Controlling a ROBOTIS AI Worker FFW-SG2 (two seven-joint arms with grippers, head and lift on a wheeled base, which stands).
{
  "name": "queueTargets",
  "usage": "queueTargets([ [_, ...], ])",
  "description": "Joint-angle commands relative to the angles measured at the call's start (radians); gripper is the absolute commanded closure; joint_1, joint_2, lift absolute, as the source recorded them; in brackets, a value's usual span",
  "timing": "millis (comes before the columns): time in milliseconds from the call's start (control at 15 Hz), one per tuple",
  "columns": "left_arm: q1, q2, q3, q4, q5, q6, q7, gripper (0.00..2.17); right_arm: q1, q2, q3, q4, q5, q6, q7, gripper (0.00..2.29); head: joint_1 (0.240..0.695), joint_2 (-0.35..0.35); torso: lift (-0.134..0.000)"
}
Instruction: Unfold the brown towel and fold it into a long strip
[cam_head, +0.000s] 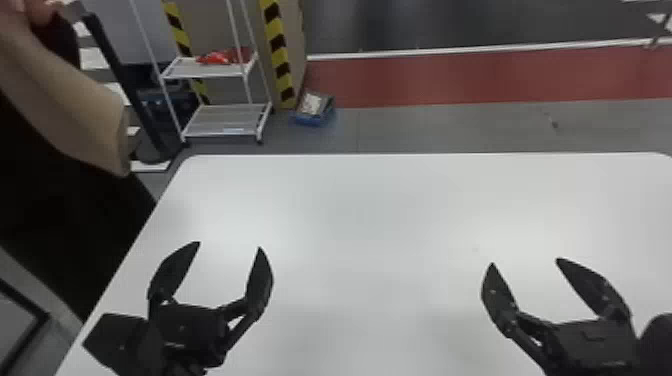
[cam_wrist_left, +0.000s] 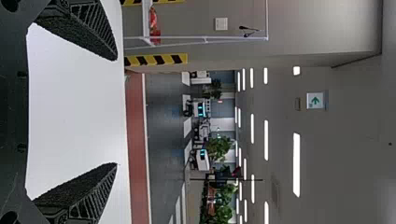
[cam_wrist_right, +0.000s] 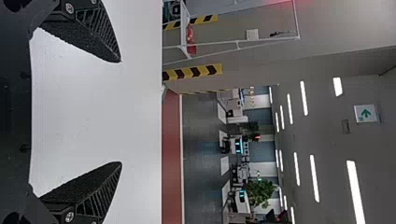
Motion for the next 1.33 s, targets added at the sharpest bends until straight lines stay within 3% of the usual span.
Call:
queueTargets([
  [0,-0.002,-0.003,-0.001,0.009,0.000,0.000,0.000,0.06,0.006,-0.004,0.000,-0.009,-0.001,0.003,0.000,0.10,0.695,0.136,-0.114],
  [1267,-0.001,-0.003,-0.004,0.026,-0.003,0.000,0.000,0.07,0.002,-0.014,-0.002,-0.009,-0.010,0.046,0.000,0.10,0.695,0.134,-0.114],
])
